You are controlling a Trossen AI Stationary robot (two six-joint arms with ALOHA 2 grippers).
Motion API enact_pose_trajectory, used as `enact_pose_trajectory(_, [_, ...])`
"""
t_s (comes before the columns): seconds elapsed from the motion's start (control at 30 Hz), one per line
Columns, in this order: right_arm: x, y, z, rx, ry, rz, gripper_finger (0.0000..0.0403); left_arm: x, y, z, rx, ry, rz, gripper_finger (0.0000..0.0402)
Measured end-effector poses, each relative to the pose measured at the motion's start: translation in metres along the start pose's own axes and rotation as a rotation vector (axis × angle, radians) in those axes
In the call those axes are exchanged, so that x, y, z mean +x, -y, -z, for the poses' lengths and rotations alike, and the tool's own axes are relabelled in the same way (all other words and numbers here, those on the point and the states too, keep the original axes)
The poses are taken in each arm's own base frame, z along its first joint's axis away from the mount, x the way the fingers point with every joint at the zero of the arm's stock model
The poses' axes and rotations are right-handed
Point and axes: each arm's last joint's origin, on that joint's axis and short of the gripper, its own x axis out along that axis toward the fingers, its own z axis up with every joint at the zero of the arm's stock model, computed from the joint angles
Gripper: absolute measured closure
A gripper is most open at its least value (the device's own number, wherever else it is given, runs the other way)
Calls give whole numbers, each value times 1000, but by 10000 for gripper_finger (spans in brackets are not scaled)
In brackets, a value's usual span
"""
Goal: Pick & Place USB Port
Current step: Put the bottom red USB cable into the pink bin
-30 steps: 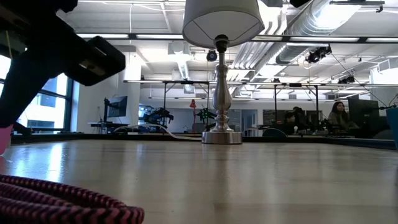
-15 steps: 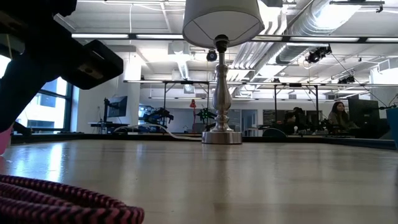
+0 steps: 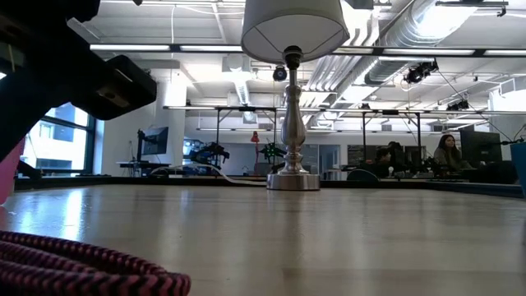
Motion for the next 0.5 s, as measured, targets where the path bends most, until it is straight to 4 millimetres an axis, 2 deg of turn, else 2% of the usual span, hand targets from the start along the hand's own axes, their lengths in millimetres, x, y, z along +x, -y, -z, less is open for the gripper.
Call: enact_pose_trajectory(0.5, [-4, -5, 3, -11, 7, -13, 265, 1, 3, 2, 29, 7, -45, 238])
